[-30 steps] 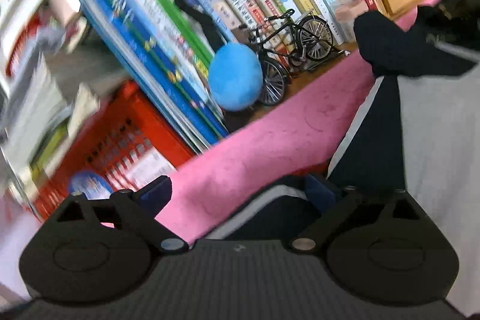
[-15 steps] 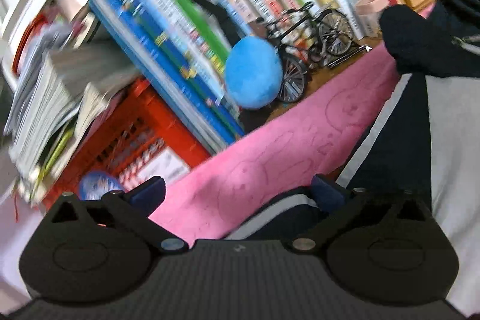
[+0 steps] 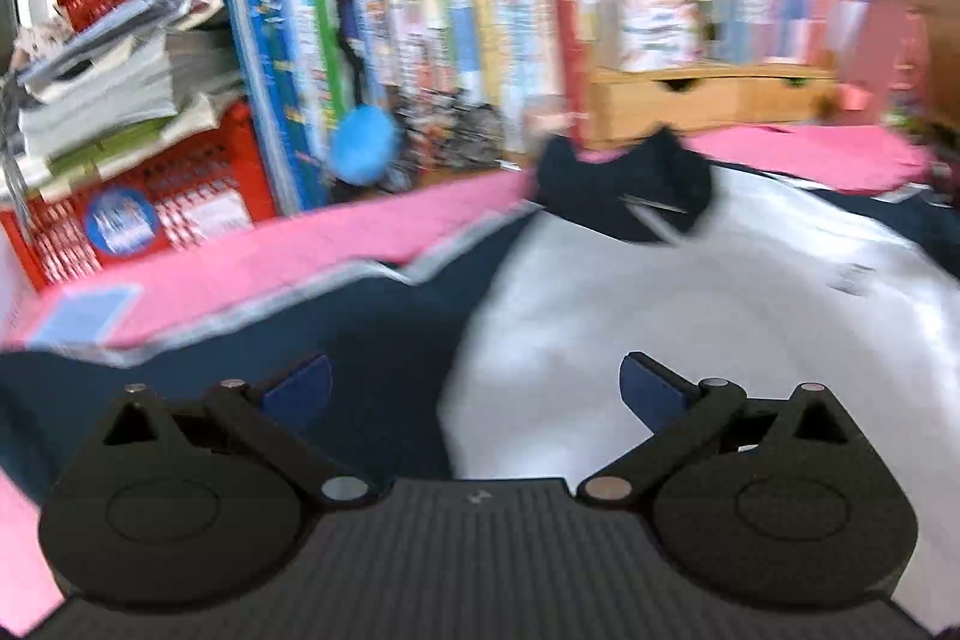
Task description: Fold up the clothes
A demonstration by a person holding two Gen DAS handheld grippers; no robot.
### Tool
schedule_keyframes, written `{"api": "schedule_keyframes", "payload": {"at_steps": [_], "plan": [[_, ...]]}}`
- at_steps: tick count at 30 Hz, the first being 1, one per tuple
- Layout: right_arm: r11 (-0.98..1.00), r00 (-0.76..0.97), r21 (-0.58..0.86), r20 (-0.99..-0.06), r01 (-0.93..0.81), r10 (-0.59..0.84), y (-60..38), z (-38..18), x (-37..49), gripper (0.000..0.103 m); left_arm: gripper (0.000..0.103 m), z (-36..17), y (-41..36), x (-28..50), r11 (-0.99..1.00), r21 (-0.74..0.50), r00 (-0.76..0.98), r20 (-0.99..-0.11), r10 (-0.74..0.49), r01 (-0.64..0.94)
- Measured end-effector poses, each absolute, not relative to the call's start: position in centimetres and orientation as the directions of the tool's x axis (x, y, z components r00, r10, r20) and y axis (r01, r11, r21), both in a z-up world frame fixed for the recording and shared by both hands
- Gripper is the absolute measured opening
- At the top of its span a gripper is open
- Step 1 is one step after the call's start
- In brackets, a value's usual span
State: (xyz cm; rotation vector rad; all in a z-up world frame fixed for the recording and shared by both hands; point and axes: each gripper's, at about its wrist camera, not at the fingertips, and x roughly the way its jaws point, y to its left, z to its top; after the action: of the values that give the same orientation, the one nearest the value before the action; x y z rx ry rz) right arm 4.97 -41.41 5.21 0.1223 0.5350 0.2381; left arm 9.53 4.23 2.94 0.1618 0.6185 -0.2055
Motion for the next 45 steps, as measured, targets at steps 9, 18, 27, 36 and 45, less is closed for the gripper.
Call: {"api": "schedule_keyframes", "payload": {"at_steps": [9, 18, 27, 36, 45], "plan": [[0.865, 0.722, -0.067, -0.585, -0.497, 0.370, -33.6, 0.9, -5.0, 0.103, 0.103, -0.9, 2.4, 3.9, 0.938, 0.150, 0.742, -0.655, -0.142, 0.312], [0.901, 0.816, -0.141, -0.498, -0.409, 0.292, -33.1, 2.6, -9.1, 0.103, 0.103, -0.1, 0.8, 2.4, 0.979, 0.123, 0.683, -0.731, -0.020, 0.161], [0.917, 0.805, -0.068, -0.507, -0.393, 0.308, -27.6, -0.4, -8.6, 0.103, 0.103, -0.5, -0.4, 0.3, 0.995, 0.048, 0.676, -0.737, -0.022, 0.084], [0.956, 0.821, 0.012, -0.509, -0.294, 0.259, -27.8, -1.3, -8.8, 0.103, 0.103, -1.0, -0.3, -0.8, 0.996, 0.021, 0.693, -0.720, -0.044, 0.085], [0.964, 0.830, 0.029, -0.503, -0.263, 0.241, -27.8, -1.1, -9.1, 0.103, 0.103, -1.2, -0.4, -1.0, 0.996, 0.016, 0.707, -0.705, -0.054, 0.092]]}}
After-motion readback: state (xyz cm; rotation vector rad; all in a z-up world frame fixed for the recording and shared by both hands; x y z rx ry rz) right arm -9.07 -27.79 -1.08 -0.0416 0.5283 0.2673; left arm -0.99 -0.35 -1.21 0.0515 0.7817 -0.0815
